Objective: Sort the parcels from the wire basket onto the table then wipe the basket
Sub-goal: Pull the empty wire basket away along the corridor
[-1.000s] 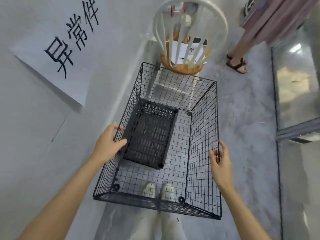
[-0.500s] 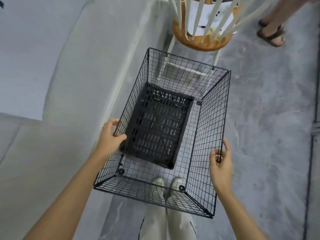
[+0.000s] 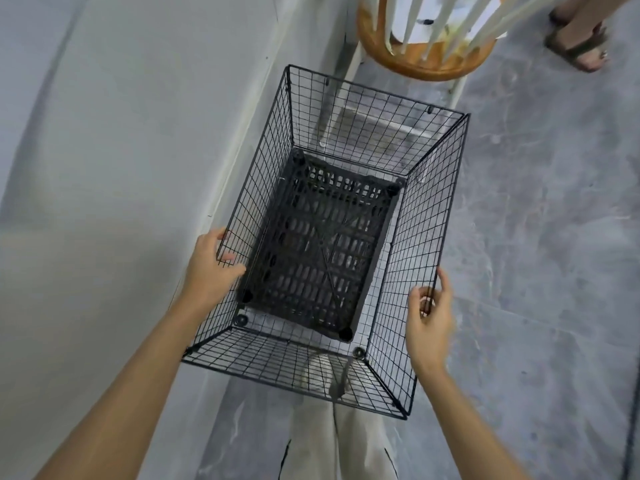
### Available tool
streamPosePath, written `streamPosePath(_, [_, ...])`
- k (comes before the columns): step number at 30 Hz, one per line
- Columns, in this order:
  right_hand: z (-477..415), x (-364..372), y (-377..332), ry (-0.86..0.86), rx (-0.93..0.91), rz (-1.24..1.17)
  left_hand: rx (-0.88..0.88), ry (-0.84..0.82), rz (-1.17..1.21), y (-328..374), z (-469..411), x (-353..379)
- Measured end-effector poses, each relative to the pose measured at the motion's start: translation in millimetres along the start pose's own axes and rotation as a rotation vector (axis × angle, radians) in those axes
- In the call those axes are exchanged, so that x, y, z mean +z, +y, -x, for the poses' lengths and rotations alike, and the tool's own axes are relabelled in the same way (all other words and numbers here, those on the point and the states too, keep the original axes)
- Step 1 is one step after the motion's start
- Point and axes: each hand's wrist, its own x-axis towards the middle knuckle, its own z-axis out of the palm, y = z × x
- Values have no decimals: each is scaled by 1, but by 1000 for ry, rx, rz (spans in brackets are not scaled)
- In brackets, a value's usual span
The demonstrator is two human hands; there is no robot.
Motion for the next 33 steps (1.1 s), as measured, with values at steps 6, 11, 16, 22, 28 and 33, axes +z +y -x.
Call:
streamPosePath(6, [0, 21, 5, 34, 0, -10, -6, 18, -52, -3, -12, 4])
streamPosePath(11, [4, 30, 12, 45, -9, -7, -37, 2, -38, -20, -13, 7])
streamPosePath(16, [5, 33, 17, 42, -4, 88, -20, 64, -53, -31, -8, 15])
streamPosePath(22, [7, 35, 15, 75, -41, 260, 38, 152, -67, -29, 6, 24])
streamPosePath(28, [9, 33, 13, 69, -72, 361, 163, 166, -130, -25, 15, 21])
streamPosePath(33, [7, 16, 0, -8, -63, 473, 210, 176, -235, -13, 19, 11])
